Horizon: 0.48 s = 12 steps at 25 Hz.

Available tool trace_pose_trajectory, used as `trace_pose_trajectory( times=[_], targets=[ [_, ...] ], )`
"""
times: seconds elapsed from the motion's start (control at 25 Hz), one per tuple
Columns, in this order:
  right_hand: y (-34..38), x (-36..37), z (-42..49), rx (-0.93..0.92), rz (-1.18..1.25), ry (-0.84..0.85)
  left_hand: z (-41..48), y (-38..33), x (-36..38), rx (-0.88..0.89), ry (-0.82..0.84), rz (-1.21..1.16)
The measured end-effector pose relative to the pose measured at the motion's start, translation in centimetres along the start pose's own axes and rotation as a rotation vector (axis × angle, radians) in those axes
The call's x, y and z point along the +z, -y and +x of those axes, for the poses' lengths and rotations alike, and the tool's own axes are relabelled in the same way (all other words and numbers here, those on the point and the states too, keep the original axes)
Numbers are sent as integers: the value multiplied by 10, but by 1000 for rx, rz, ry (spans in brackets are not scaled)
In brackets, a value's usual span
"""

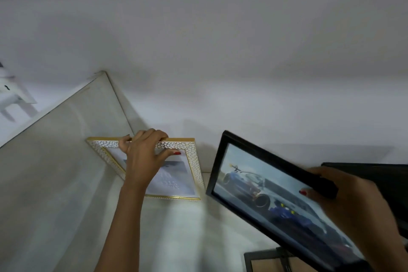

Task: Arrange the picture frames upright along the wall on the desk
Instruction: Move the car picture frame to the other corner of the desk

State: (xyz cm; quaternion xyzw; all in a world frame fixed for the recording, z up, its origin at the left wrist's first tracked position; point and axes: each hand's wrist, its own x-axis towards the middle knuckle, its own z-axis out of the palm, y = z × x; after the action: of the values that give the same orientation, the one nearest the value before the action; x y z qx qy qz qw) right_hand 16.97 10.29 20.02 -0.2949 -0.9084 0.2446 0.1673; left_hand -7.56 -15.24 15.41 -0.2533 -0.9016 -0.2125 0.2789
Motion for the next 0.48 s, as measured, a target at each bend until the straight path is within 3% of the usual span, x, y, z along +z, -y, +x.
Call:
trace_pose_trajectory(
  times=[0.28, 0.48],
  targets=[
    [9, -20, 2, -119, -15, -109, -60, -17, -49, -5, -57, -145],
    [52, 30, 38, -264, -2, 91, -72, -20, -68, 67, 81, -231]
  ],
)
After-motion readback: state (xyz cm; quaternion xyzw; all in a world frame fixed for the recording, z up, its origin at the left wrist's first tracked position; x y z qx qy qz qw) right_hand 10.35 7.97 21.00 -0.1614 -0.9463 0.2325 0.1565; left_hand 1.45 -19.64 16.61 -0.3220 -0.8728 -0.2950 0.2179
